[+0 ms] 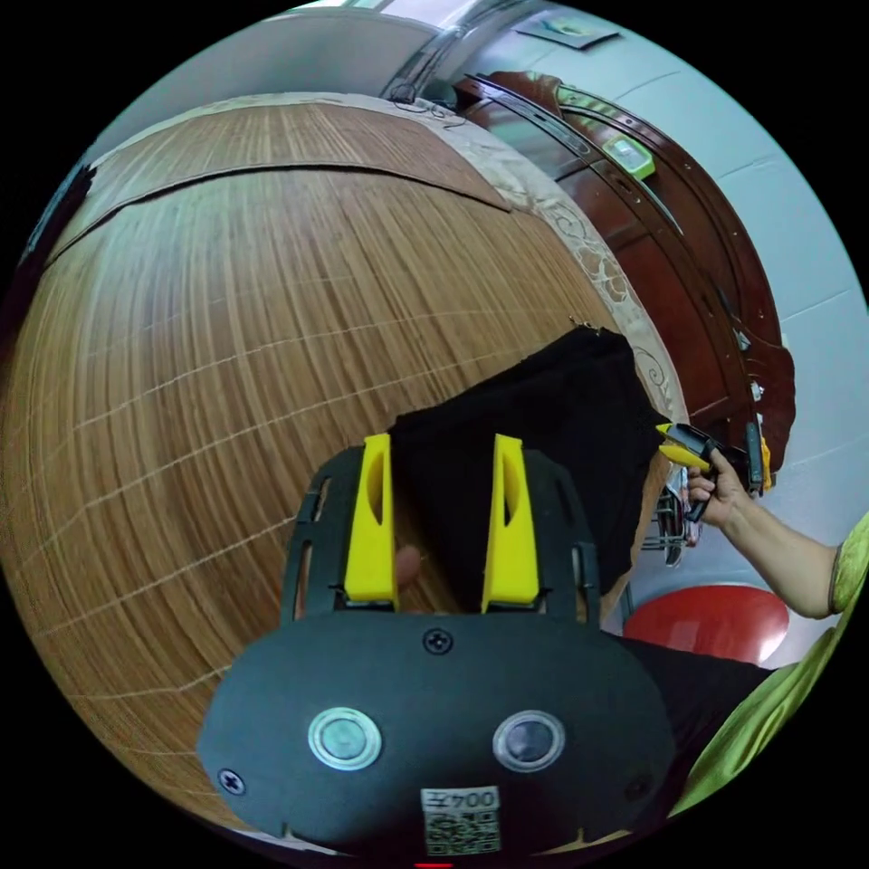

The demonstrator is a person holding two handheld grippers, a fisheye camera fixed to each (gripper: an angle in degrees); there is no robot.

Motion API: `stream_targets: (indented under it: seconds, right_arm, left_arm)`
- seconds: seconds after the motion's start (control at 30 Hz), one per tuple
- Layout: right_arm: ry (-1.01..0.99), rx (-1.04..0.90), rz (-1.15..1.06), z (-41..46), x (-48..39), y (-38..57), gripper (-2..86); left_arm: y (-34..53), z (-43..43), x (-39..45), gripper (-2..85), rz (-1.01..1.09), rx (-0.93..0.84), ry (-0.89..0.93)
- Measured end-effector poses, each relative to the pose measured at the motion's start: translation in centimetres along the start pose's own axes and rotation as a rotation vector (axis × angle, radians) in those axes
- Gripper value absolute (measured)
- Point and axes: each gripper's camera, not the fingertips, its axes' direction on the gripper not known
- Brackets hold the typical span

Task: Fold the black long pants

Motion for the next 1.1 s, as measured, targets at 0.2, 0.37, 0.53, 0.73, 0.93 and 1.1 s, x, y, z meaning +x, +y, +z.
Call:
stream_targets:
  seconds: [0.2, 0.37, 0.53, 0.73, 0.93, 1.1]
  right_arm:
    - [0.2, -0.003, -0.127, 4.0, -7.4, 2.2, 10.4]
    - [0.227, 0.003, -0.31, 6.7, -16.6, 4.7, 8.3]
    - [0.224, 0.022, -0.653, 11.2, -32.3, 7.1, 8.3]
    - [0.31, -0.008, -1.058, 11.4, -52.1, 10.9, 0.5]
    - [-0.032, -0.283, -1.169, 6.7, -54.7, 26.9, -0.7]
    - [0.148, -0.494, -1.291, 11.9, -52.7, 41.3, -0.6]
  left_arm:
    - [-0.2, 0.0, -0.3, 6.0, -0.088, 0.026, 0.033]
    - [2.7, -2.4, 1.5, 3.5, -0.088, 0.066, -0.092]
    - [11.1, -6.9, 1.7, 4.2, -0.156, 0.095, -0.214]
    - [21.0, -11.1, 3.7, 5.8, -0.234, 0.077, -0.271]
    - [24.9, -12.7, 4.0, 6.9, -0.129, 0.03, -0.26]
    - [24.2, -12.6, 3.3, 9.0, 0.09, 0.0, -0.222]
